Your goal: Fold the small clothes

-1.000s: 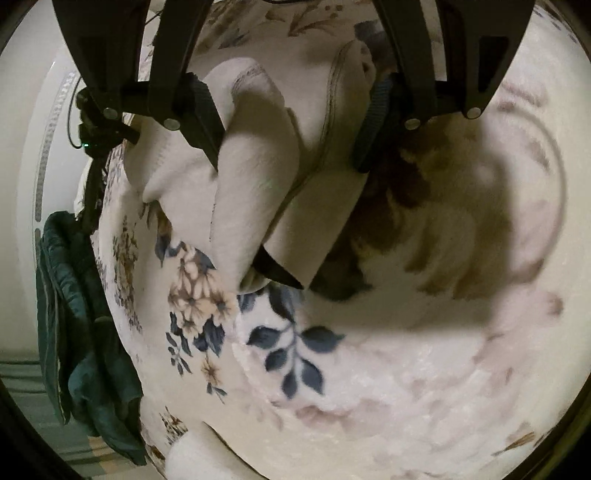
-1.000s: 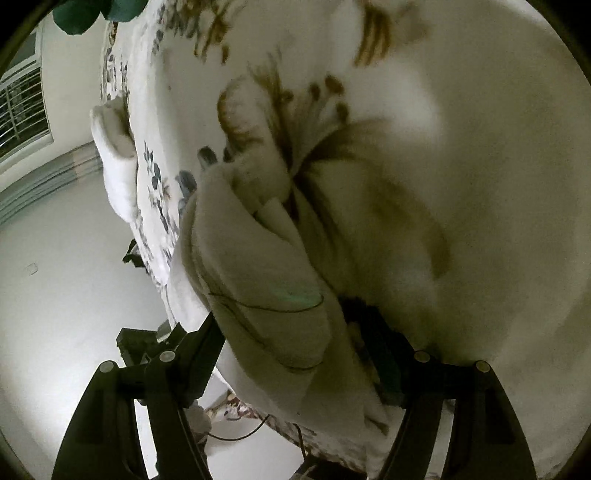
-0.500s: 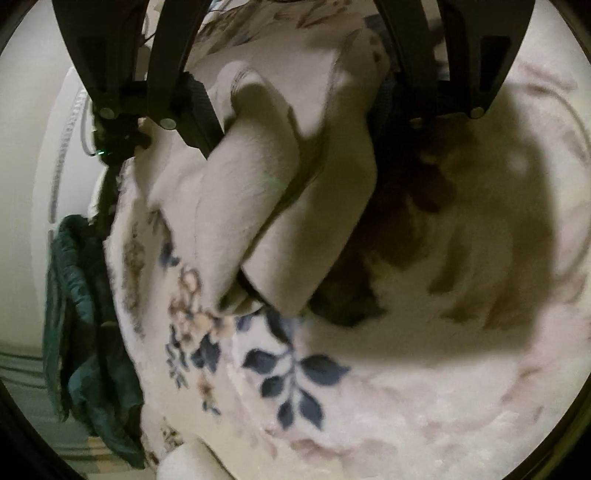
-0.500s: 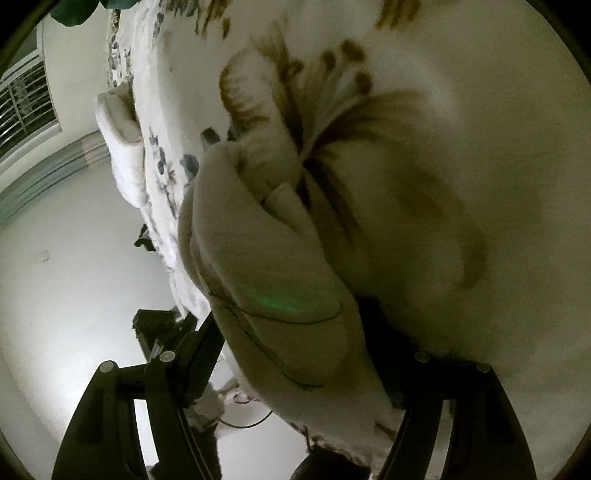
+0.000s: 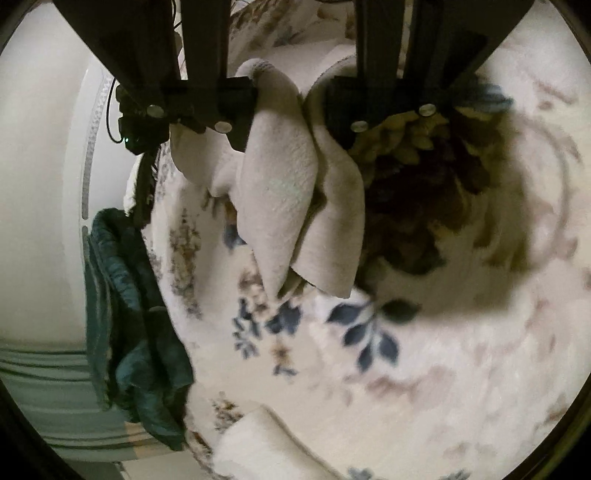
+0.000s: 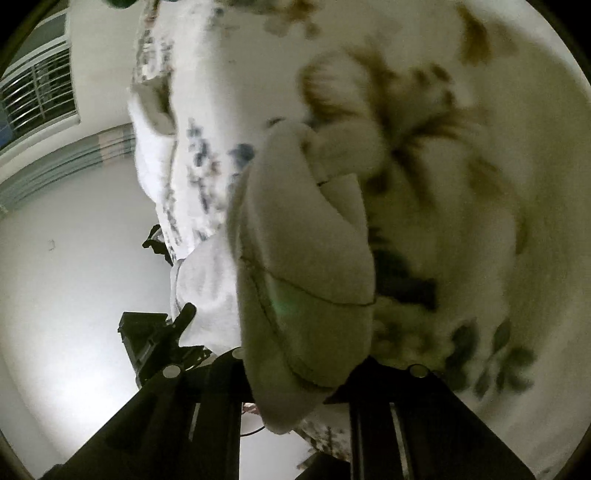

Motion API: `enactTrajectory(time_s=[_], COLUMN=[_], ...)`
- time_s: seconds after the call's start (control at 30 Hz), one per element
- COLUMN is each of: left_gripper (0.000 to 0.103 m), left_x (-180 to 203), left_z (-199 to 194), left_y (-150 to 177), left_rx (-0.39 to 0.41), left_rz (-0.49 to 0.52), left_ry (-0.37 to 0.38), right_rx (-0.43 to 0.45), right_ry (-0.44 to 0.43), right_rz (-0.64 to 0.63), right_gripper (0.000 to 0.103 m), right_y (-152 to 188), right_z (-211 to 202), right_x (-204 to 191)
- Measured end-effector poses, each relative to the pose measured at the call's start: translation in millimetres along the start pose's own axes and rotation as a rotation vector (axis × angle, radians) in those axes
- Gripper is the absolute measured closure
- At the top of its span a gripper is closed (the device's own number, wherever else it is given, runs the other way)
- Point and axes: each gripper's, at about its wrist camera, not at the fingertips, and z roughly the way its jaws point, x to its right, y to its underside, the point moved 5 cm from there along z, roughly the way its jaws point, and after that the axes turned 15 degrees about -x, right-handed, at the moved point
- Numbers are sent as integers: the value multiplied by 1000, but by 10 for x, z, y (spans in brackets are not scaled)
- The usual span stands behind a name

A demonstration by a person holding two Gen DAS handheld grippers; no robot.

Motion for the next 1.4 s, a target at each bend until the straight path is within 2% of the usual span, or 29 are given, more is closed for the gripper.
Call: enactTrajectory(time_s=[0.17, 0.27, 0.43, 0.57, 0.63, 0.7, 0.77, 0.87, 0.93, 1.0, 1.03, 1.1, 1.13, 1.2, 1.23, 1.27, 1.3, 1.33, 1.37, 1.4], left_gripper=[80, 80, 80, 79, 79, 79, 79, 78, 77, 74, 74, 72, 64, 63, 57, 44, 32, 5, 0, 0], left_x=[181, 270, 341, 371, 369, 340, 300, 160, 30, -87, -128, -178, -175, -116, -86, -47, -4, 4, 19, 44], left_z=[-488, -884, -1572, -2050, -2189, -2251, -2228, -2097, -1972, -1862, -1836, -1816, -1837, -1917, -1949, -1991, -2035, -2044, -2048, -2069], left_y=[-180, -441, -1186, -1989, -2420, -2854, -3148, -3589, -3821, -3969, -4008, -4026, -4012, -3933, -3934, -3889, -3821, -3807, -3764, -3697], left_rx=[45, 89, 160, 210, 222, 229, 228, 218, 199, 184, 187, 188, 196, 244, 267, 292, 317, 321, 323, 332], left_rz=[33, 72, 129, 195, 223, 261, 282, 291, 280, 263, 251, 226, 219, 229, 237, 249, 257, 259, 265, 269], left_ry=[27, 10, -4, -40, -74, -123, -158, -219, -274, -331, -359, -382, -397, -475, -493, -509, -536, -550, -568, -597], right_rx=[46, 72, 123, 176, 200, 224, 238, 239, 228, 234, 231, 229, 232, 250, 264, 280, 302, 324, 336, 350], right_ry=[1, -4, -13, 21, 36, 66, 90, 132, 196, 303, 323, 386, 421, 549, 605, 663, 741, 816, 861, 906], right_rz=[-56, -105, -179, -245, -259, -264, -256, -242, -226, -234, -236, -238, -244, -257, -263, -273, -273, -266, -268, -270], right_gripper=[87, 87, 87, 87, 87, 87, 87, 87, 87, 87, 86, 75, 69, 37, 34, 32, 22, 14, 0, 0], right_y=[1, -107, -564, -1186, -1452, -1807, -2211, -2646, -2959, -3124, -3155, -3221, -3237, -3204, -3165, -3110, -3038, -2957, -2847, -2753], right_z=[-64, -33, 184, 483, 564, 656, 776, 914, 1020, 1079, 1092, 1108, 1108, 1101, 1090, 1089, 1093, 1103, 1119, 1136], right_x=[-632, -1153, -2157, -3043, -3324, -3579, -3746, -3776, -3752, -3728, -3725, -3731, -3743, -3777, -3799, -3822, -3845, -3860, -3864, -3868])
